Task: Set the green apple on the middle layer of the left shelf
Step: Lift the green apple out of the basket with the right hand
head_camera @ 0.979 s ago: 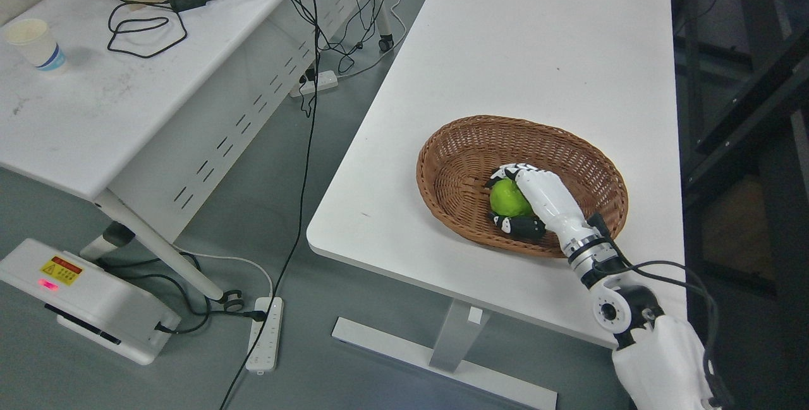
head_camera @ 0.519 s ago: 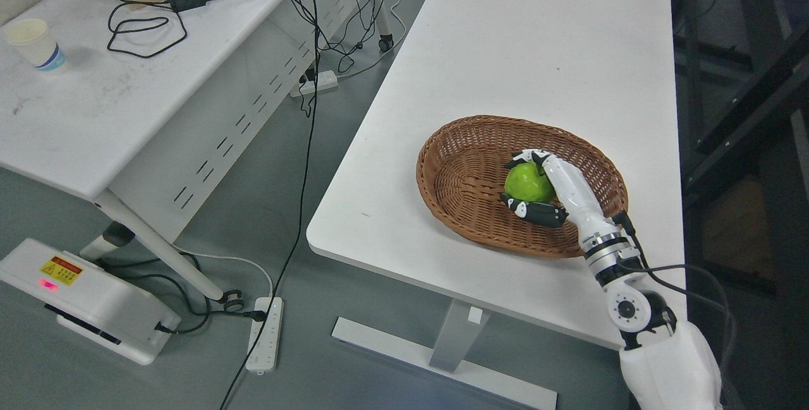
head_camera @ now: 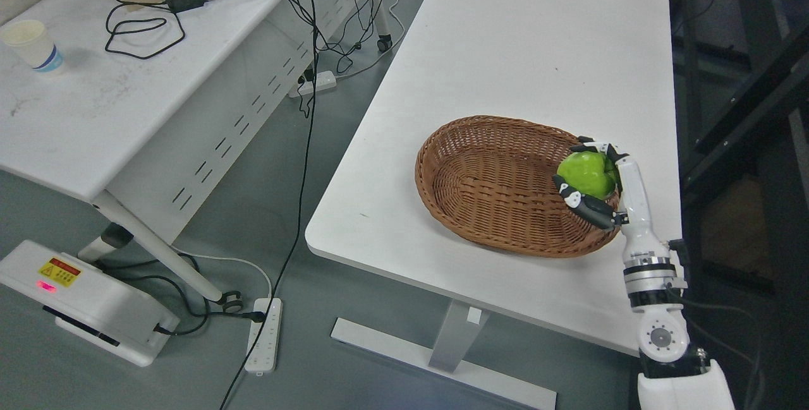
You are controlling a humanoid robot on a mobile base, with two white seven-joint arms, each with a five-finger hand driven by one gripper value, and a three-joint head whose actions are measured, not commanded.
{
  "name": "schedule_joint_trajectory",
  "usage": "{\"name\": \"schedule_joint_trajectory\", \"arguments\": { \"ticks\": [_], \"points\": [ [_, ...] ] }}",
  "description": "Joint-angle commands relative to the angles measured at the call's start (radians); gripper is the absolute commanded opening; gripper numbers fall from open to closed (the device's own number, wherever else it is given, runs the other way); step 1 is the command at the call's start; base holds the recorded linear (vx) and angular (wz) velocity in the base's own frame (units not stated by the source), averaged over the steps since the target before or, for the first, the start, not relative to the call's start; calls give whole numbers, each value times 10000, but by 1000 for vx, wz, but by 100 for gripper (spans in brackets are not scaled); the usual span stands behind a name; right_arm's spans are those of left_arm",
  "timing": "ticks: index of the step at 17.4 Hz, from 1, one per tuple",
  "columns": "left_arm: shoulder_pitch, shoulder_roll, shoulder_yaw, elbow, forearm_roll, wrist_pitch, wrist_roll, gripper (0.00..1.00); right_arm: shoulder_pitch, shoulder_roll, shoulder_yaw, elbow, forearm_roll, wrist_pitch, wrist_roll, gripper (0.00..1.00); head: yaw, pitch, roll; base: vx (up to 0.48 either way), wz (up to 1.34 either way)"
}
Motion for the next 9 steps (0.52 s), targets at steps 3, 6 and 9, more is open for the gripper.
{"name": "schedule_joint_trajectory", "arguments": {
  "ticks": [3,6,9],
  "points": [
    [93,175,0,0,0,4,6,100,1868,1609,-2119,-1574,-389,-663,-26,0,0,0,0,-10,-24],
    [93,175,0,0,0,4,6,100,2083,1609,-2350,-1574,-389,-846,-26,0,0,0,0,-30,-83],
    [93,175,0,0,0,4,6,100,2221,1609,-2289,-1574,-389,-847,-11,0,0,0,0,-50,-146]
  ]
}}
